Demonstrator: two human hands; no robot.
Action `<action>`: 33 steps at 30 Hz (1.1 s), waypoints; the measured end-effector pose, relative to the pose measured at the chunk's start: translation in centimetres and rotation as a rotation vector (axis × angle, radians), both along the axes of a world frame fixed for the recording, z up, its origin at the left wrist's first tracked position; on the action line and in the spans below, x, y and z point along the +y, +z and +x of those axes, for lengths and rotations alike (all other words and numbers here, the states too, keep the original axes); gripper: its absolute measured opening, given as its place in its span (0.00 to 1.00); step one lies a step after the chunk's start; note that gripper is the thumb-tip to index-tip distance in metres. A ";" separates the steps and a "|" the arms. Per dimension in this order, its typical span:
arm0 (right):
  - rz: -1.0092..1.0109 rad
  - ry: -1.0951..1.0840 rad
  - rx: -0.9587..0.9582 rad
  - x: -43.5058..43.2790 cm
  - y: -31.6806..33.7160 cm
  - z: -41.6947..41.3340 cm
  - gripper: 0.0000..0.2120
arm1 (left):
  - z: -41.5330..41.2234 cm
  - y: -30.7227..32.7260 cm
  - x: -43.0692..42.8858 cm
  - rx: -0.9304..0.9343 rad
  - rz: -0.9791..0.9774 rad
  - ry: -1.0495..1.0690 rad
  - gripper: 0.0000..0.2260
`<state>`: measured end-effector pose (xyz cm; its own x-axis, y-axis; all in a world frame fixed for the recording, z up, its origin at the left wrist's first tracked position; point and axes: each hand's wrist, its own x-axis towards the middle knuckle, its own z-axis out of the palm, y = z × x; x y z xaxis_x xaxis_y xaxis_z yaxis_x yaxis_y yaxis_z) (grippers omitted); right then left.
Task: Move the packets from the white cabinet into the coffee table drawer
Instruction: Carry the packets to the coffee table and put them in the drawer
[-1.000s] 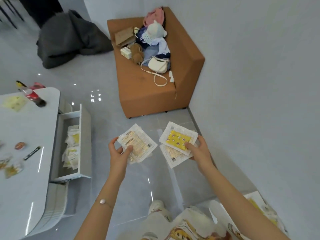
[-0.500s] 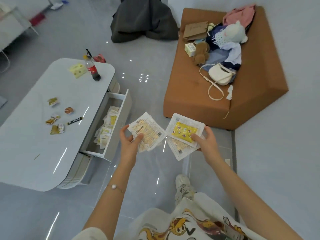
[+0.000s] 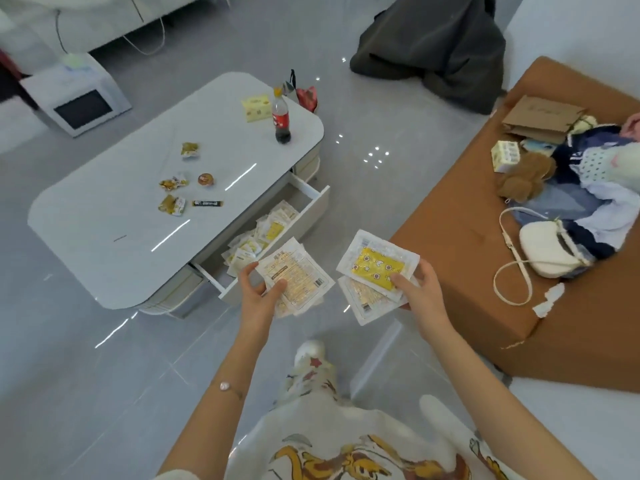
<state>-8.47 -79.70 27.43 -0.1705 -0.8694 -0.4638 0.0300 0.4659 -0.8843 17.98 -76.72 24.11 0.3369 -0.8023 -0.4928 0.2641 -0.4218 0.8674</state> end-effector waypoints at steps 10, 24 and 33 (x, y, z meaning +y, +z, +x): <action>0.111 0.209 -0.027 -18.8 -4.5 6.1 0.21 | 8.0 -5.7 -12.4 0.009 0.139 0.184 0.25; 0.361 0.387 0.111 -39.2 -11.9 13.4 0.25 | 15.6 -13.7 -26.9 0.122 0.458 0.405 0.25; 0.535 0.542 0.229 -51.3 -29.9 20.0 0.18 | 16.5 -28.5 -30.9 0.198 0.634 0.615 0.24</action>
